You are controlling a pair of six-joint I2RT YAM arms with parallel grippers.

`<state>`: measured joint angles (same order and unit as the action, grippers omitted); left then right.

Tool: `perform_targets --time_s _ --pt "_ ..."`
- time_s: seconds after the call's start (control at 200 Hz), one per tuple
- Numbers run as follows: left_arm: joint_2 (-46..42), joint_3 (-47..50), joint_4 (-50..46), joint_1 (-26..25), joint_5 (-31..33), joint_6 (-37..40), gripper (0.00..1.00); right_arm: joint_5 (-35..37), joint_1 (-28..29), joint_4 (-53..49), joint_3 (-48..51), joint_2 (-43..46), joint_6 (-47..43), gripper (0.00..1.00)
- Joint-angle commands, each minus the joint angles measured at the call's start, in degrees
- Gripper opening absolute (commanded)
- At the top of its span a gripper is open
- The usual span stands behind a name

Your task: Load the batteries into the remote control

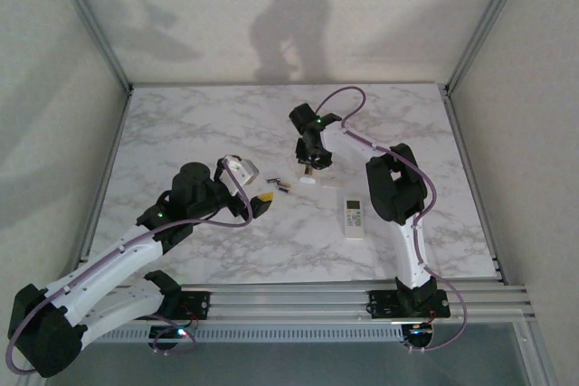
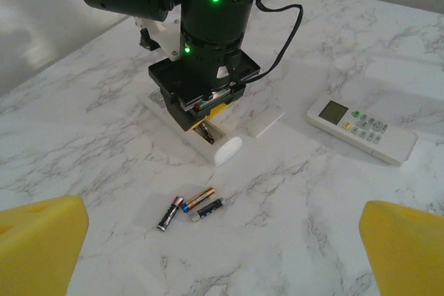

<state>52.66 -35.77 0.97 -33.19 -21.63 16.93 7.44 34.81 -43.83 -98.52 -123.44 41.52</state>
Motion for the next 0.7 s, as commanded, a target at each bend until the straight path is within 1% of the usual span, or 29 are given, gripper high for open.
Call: perform_targets --time_s 0.0,0.06,0.215,0.25,0.491,0.696 --pt "-0.1 -1.1 -0.9 0.1 0.3 0.0 0.99 2.3 0.2 -3.3 -2.6 1.8 -1.6 0.28" --pt "-0.1 -1.1 -0.8 0.2 0.4 0.0 0.99 3.5 -0.3 -3.4 -2.8 1.6 -2.2 0.27" --pt "0.1 -1.1 -1.0 0.2 0.5 0.0 0.99 2.5 -1.0 -2.0 -3.3 0.3 -4.0 0.17" --pt "0.1 -1.1 -1.0 0.2 0.4 0.0 0.99 2.1 -1.0 -1.9 -3.5 0.0 -4.2 0.15" --pt "0.2 -1.2 -1.1 0.2 0.8 0.2 0.99 2.1 -1.1 -1.6 -3.9 -1.5 -4.1 0.17" --pt "0.4 -1.2 -1.1 0.2 0.7 0.2 0.99 1.0 -1.0 -0.7 -2.6 -1.6 -3.9 0.15"
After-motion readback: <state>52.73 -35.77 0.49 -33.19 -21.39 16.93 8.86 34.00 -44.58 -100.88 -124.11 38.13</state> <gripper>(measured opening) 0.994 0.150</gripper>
